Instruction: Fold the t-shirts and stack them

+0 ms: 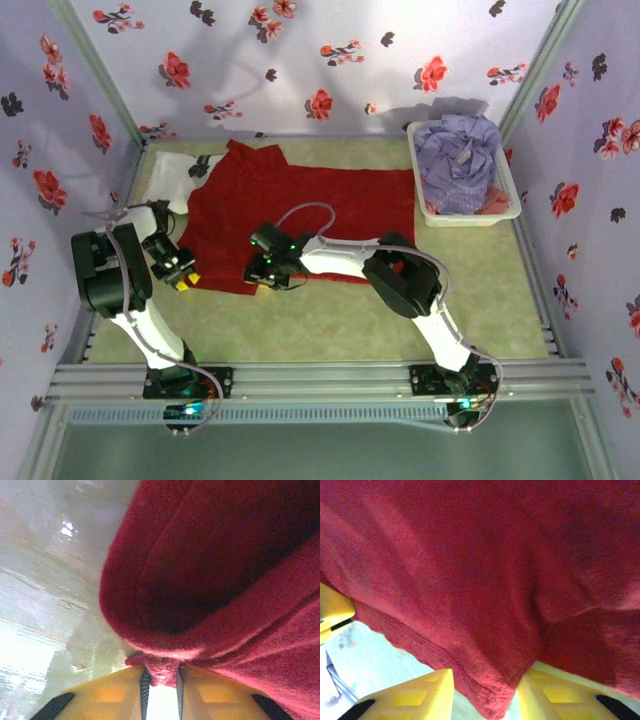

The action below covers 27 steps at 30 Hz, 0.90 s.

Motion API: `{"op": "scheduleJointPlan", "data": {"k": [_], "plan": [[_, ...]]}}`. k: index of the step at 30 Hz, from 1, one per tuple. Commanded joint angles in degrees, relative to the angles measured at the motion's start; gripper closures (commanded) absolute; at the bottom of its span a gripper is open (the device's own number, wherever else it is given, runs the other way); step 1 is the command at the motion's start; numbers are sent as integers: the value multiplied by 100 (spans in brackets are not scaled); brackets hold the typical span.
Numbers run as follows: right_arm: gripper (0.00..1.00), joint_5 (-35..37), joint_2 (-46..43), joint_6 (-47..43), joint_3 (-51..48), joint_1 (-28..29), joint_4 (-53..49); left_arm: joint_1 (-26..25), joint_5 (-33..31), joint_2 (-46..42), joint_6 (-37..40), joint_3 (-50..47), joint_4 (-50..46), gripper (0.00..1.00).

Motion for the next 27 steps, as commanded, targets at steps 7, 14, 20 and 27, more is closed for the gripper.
{"op": "scheduleJointPlan", "data": {"k": [7, 14, 20, 27], "plan": [[89, -225, 74, 78, 147, 31, 276, -5, 21, -245, 155, 68, -65, 96], [100, 119, -433, -374, 195, -112, -225, -6, 87, -695, 167, 505, -464, 100], [100, 118, -640, -734, 468, -483, -627, -4, 235, -909, 108, 1310, -914, 100], [100, 25, -396, -1339, 1045, -1076, -920, -15, 782, -401, -106, 2251, -812, 100]]}}
